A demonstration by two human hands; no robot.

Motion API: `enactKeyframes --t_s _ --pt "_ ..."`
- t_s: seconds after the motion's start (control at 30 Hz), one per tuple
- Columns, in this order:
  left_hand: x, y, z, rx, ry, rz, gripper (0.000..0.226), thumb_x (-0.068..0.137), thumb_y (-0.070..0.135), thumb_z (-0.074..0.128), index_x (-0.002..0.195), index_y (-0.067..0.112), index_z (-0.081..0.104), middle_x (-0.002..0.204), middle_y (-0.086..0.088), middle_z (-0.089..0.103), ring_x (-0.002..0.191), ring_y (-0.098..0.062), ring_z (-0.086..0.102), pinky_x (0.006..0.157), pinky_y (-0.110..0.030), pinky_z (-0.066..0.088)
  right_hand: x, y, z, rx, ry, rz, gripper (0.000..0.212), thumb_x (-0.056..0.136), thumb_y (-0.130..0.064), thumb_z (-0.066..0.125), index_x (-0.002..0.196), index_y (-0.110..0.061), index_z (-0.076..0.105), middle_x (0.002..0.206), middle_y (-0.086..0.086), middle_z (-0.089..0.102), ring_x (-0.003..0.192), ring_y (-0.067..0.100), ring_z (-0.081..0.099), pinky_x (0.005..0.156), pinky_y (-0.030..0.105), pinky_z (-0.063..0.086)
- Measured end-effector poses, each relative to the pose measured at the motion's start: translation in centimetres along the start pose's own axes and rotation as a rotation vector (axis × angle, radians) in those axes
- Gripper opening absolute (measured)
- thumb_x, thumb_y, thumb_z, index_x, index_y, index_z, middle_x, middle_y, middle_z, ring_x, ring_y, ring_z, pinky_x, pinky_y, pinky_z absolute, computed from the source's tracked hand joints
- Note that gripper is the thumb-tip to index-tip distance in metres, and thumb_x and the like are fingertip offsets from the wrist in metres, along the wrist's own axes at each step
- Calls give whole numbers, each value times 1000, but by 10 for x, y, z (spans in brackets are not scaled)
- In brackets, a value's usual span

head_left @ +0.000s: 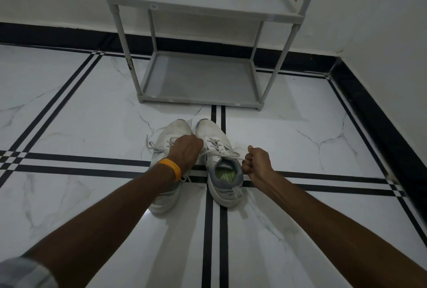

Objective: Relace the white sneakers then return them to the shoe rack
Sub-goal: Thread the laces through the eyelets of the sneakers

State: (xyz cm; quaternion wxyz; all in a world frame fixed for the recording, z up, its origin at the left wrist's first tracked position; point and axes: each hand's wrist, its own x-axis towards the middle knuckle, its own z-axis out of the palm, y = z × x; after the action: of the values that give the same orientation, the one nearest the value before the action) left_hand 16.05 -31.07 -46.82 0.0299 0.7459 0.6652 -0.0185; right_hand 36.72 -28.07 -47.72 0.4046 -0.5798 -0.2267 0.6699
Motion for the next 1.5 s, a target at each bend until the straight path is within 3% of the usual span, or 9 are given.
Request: enactKeyframes --t_s 0.17,0.3,0.4,0.47,0.57,0.83,1.03,1.2,1.5 --pt "7 -15 7 -294 -53 -38 33 84 10 62 116 10 56 107 -15 61 97 -32 60 74 -29 39 -4 -15 -10 -251 -33 14 19 101 -23 47 86 -11 49 74 6 56 46 11 36 37 20 28" --pt "11 -12 -15 -738 -18 -98 51 80 7 61 129 16 54 112 -2 50 91 -18 52 75 -24 42 -6 -28 -28 -943 213 -376 38 94 -44 54 107 -9 61 102 5 68 83 23 65 79 34 51" --pt "13 -1 -17 -624 23 -19 45 81 24 51 125 20 60 121 -4 60 105 -23 55 94 -39 47 -21 -27 -11 -1149 -104 -654 40 87 -44 65 113 -14 68 109 -1 70 99 17 64 86 33 50" --pt "7 8 -10 -419 -25 63 31 87 26 53 114 20 67 111 -7 67 99 -27 59 88 -44 51 -26 -18 5 -1496 -318 -725 39 84 -40 68 114 -15 66 110 3 67 98 21 63 82 34 49" --pt "-5 20 -5 -260 46 111 18 92 23 53 102 14 66 102 -9 67 95 -29 61 77 -38 51 -24 -15 14 -1802 -299 -924 25 90 -26 60 108 -8 63 107 14 63 95 30 61 72 31 39" --pt "-3 25 -2 -39 14 240 38 95 18 50 131 6 48 121 -17 61 107 -37 60 82 -45 51 -20 -26 15 -1536 -314 -859 26 95 -21 58 76 -7 69 70 5 64 61 17 50 61 26 32" --pt "-3 22 -2 -109 -29 261 39 96 21 52 133 12 49 115 -19 66 106 -36 62 86 -41 47 -13 -14 3 -845 -238 -227 20 92 -20 64 82 -6 74 60 -1 59 59 13 50 58 29 43" --pt "-10 25 0 -149 -11 193 39 93 22 54 129 7 48 112 -20 66 101 -37 63 82 -43 51 -23 -16 9 -1129 -287 -452 31 84 -42 70 90 -12 70 86 4 69 77 17 62 67 28 48" --pt "-16 31 -9 27 -14 228 21 90 1 48 106 2 61 110 -19 65 101 -35 61 81 -40 48 -27 -15 21 -1890 -271 -980 21 91 -25 61 103 -8 62 106 14 64 93 28 63 71 28 37"
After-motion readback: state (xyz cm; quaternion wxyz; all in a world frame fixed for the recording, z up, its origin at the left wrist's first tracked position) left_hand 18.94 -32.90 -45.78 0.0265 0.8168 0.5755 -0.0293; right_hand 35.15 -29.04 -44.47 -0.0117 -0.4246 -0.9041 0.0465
